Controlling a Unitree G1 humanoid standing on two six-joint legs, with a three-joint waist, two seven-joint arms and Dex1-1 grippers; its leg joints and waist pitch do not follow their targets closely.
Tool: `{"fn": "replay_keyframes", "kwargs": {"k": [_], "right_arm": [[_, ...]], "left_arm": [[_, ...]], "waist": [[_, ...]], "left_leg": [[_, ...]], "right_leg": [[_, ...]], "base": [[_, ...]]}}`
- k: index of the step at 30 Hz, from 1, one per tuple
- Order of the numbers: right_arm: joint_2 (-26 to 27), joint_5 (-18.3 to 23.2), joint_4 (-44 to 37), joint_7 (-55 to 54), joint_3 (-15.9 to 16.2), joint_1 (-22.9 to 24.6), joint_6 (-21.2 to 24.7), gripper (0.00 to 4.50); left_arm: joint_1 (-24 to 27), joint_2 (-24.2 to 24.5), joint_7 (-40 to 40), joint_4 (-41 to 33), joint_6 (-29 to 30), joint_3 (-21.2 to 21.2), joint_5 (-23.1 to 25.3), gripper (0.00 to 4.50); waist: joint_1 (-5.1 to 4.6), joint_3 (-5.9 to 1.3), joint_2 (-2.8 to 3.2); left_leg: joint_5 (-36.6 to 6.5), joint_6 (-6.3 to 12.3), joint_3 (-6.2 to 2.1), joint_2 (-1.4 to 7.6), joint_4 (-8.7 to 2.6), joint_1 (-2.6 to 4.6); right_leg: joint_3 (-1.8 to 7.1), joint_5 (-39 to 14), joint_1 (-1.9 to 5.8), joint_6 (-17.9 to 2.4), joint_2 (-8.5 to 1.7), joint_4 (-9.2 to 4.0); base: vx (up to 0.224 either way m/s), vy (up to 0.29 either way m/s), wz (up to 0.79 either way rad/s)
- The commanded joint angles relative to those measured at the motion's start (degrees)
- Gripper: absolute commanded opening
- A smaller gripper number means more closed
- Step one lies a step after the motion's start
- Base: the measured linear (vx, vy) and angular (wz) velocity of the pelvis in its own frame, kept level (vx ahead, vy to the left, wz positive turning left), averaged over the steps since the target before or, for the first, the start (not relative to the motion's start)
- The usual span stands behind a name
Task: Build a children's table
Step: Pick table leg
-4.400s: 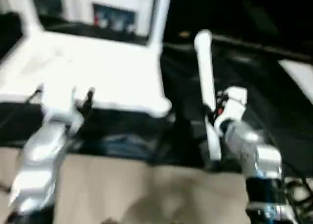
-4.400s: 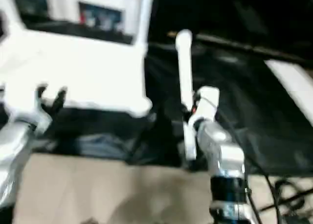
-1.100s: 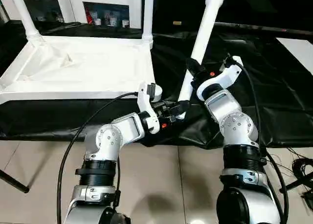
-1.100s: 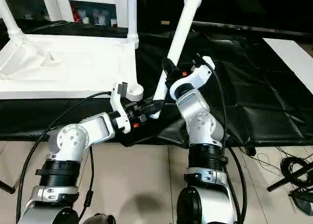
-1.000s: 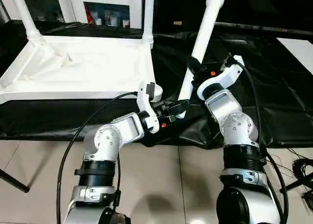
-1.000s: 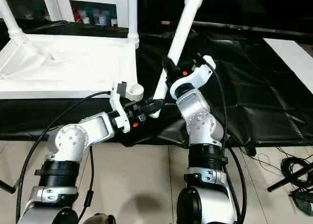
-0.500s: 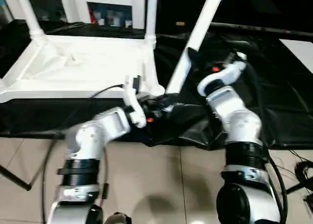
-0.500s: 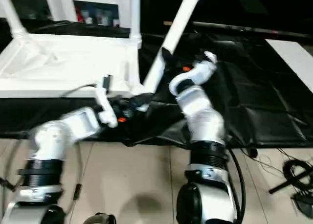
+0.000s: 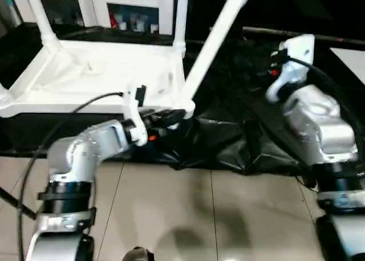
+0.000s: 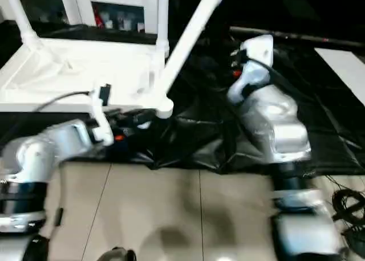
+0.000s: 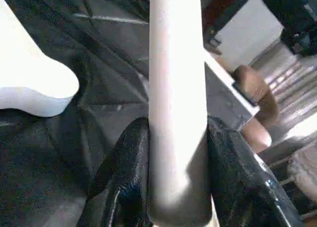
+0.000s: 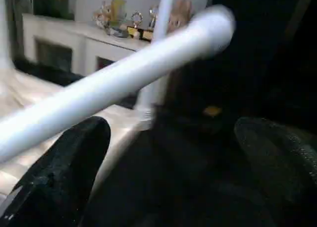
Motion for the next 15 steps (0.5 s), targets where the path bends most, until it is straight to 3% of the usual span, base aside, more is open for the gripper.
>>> {"fn": "replay_keyframes", "kwargs": {"k": [1, 3, 5, 6, 7, 8, 10, 12, 13, 14, 15], "right_arm": [[-3.3, -7.1, 3.5, 1.4, 3.6, -1.3, -6.6, 4.50], [-8.2, -14.8, 7.7, 0.3, 8.2, -2.6, -14.3, 4.50], [-10.5, -18.9, 10.0, -1.4, 11.0, -3.5, -17.7, 4.50], [-13.6, -26.2, 14.7, -4.8, 16.0, -5.2, -24.3, 4.50], [-13.6, -26.2, 14.7, -4.8, 16.0, -5.2, -24.3, 4.50], [-15.5, -33.5, 19.4, -9.7, 20.0, -7.3, -29.0, 4.50], [-16.1, -38.6, 23.5, -14.1, 22.3, -9.3, -31.3, 4.50], [-16.2, -40.1, 25.3, -15.5, 23.2, -10.2, -32.1, 4.50], [-16.0, -40.8, 26.6, -16.7, 23.5, -10.9, -32.7, 4.50], [-15.8, -41.2, 27.5, -17.5, 23.7, -11.4, -33.2, 4.50], [-15.7, -42.3, 28.6, -18.7, 24.3, -12.1, -33.8, 4.50]], "left_arm": [[-1.1, 1.0, -1.7, -2.1, 0.9, -1.7, 0.8, 1.39], [-0.6, 3.2, -3.0, -3.1, 1.1, -3.3, 1.1, 1.39], [-0.3, 3.9, -3.4, -3.5, 1.3, -3.9, 1.0, 1.39], [0.1, 5.1, -4.4, -4.4, 1.8, -5.0, 0.8, 1.39], [0.1, 5.1, -4.4, -4.4, 1.8, -5.0, 0.8, 1.39], [0.7, 5.9, -5.3, -5.8, 2.6, -5.6, 0.3, 1.39], [1.3, 6.6, -6.1, -7.3, 3.4, -6.1, 0.0, 1.39], [1.6, 7.0, -6.5, -7.8, 3.7, -6.3, -0.2, 1.39], [2.2, 7.7, -7.0, -8.8, 4.0, -6.7, -0.3, 1.39], [2.7, 8.2, -7.3, -9.4, 4.2, -7.1, -0.5, 1.39], [3.1, 8.6, -7.5, -10.1, 4.6, -7.2, -0.9, 1.39]], "waist": [[-0.25, -4.66, -0.22], [-0.31, -4.72, -0.30], [-0.52, -4.59, -0.29], [-0.59, -4.57, -0.45], [-0.87, -4.40, -0.45], [-0.75, -4.47, -0.60], [-1.03, -4.35, -0.82], [-1.21, -4.33, -0.79], [-1.30, -4.38, -1.14], [-1.31, -4.37, -1.02], [-1.36, -4.40, -1.27]], "left_leg": [[-9.9, -3.27, -1.63, 3.52, -3.24, 2.61], [-9.3, -2.68, -1.60, 3.55, -3.08, 2.70], [-9.1, -1.68, -1.50, 3.41, -2.83, 2.62], [-9.1, -1.50, -1.39, 3.37, -2.81, 2.61], [-9.5, -1.70, -1.30, 3.24, -2.72, 2.59], [-9.8, -1.66, -1.48, 3.48, -2.58, 2.62], [-10.7, -1.54, -1.35, 3.38, -2.48, 2.65], [-11.1, -1.06, -1.30, 3.32, -2.42, 2.61], [-11.1, -0.88, -1.29, 3.35, -2.35, 2.55], [-11.0, -0.60, -1.32, 3.40, -2.34, 2.52], [-10.9, -0.47, -1.31, 3.40, -2.29, 2.49]], "right_leg": [[2.74, -5.2, 2.02, -9.4, -4.07, -3.88], [2.63, -4.5, 1.92, -10.4, -3.99, -3.72], [2.69, -4.1, 1.98, -11.7, -3.87, -3.69], [2.69, -4.1, 1.93, -11.9, -3.81, -3.79], [2.60, -5.0, 1.85, -12.4, -3.62, -3.86], [2.66, -5.7, 1.88, -12.6, -4.00, -3.58], [2.69, -7.2, 1.76, -12.4, -3.83, -3.78], [2.79, -7.0, 1.79, -12.0, -3.60, -3.81], [2.80, -6.3, 1.80, -11.8, -3.51, -3.69], [2.84, -5.9, 1.82, -11.7, -3.52, -3.60], [2.81, -5.8, 1.80, -11.6, -3.49, -3.54]], "base": [[0.000, 0.000, 0.00], [0.000, 0.000, 0.00], [0.000, 0.000, 0.00], [0.000, 0.000, 0.00], [0.000, 0.000, 0.00], [0.000, 0.000, 0.00], [0.000, 0.000, 0.00], [0.000, 0.000, 0.00], [0.000, 0.000, 0.00], [0.000, 0.000, 0.00], [0.000, 0.000, 0.00]]}}
